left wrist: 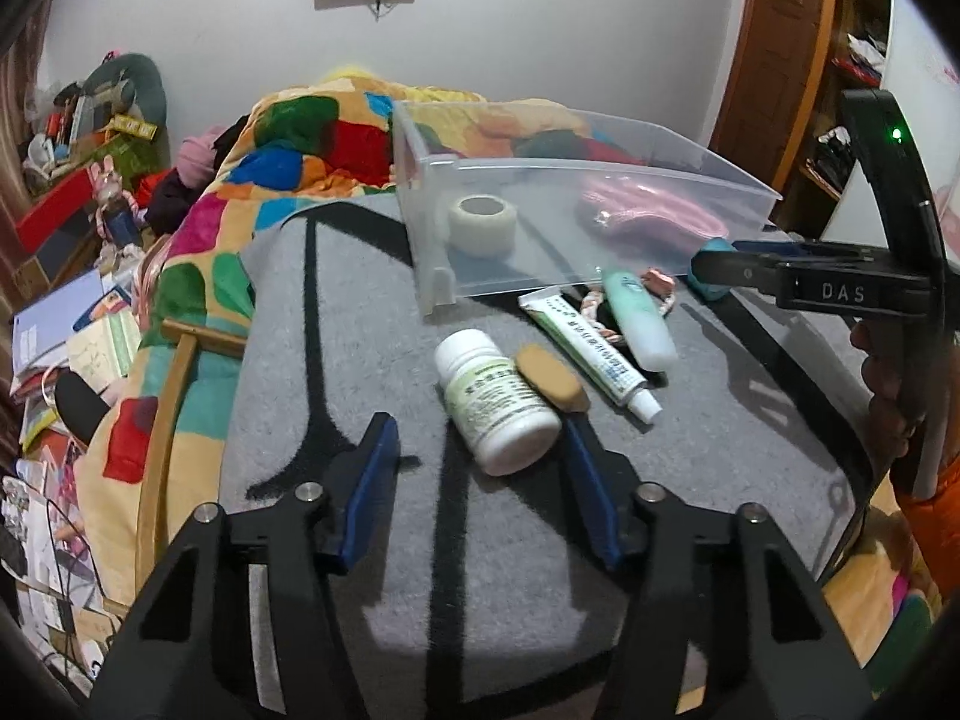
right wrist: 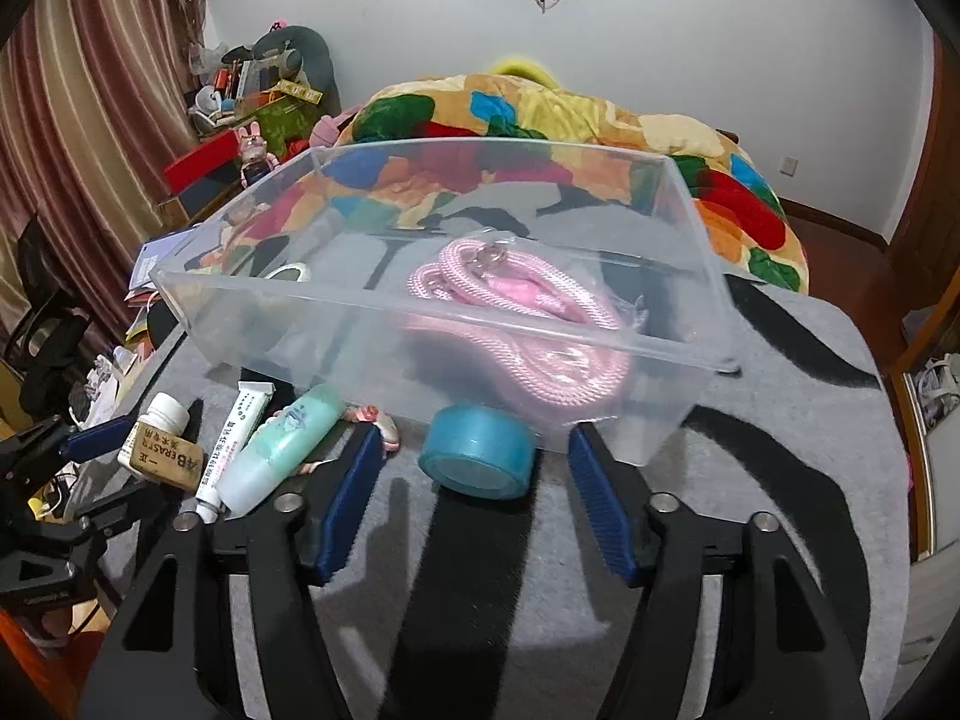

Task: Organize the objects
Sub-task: 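Grasp the blue tape roll with the right gripper while the left moves to the pill bottle, then place the pill bottle in the box with the left gripper while the right drops the blue tape in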

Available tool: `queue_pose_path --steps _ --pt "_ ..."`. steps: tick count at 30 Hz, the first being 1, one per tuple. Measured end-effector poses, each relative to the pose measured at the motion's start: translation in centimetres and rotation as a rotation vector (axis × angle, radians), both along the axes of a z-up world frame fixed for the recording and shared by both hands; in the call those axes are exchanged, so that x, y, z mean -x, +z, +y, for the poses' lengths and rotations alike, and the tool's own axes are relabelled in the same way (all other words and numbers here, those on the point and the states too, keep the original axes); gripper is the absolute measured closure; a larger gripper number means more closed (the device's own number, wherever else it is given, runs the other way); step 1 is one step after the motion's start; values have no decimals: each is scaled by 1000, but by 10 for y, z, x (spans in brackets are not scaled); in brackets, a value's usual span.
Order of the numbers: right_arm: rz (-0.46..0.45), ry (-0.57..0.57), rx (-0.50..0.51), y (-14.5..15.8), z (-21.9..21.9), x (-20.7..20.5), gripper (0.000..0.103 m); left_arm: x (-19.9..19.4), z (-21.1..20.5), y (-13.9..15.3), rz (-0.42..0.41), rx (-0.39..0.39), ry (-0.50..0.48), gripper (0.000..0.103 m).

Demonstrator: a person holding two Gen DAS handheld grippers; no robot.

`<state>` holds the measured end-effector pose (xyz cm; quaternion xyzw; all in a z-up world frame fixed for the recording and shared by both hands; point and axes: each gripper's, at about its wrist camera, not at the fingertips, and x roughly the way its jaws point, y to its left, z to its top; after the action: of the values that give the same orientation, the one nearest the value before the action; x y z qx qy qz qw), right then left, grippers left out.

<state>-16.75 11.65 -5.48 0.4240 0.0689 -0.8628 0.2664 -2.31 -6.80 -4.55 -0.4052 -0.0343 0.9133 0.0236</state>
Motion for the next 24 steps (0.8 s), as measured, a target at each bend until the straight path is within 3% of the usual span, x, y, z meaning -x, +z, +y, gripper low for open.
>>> queue_pose_path --steps 3,5,10,15,24 --pt "-5 1 -7 -3 -2 -1 54 1 -3 -1 -4 -9 15 53" --pt "-7 -1 -7 -3 -3 -1 65 2 -4 -1 0 -8 25 55" --pt "10 -2 3 0 -1 -5 66 6 -2 2 20 -7 49 73" --pt "37 19 13 5 3 -17 66 5 -3 5 37 3 66 74" --pt "99 36 56 28 17 -35 66 1 -7 38 118 11 83 74"
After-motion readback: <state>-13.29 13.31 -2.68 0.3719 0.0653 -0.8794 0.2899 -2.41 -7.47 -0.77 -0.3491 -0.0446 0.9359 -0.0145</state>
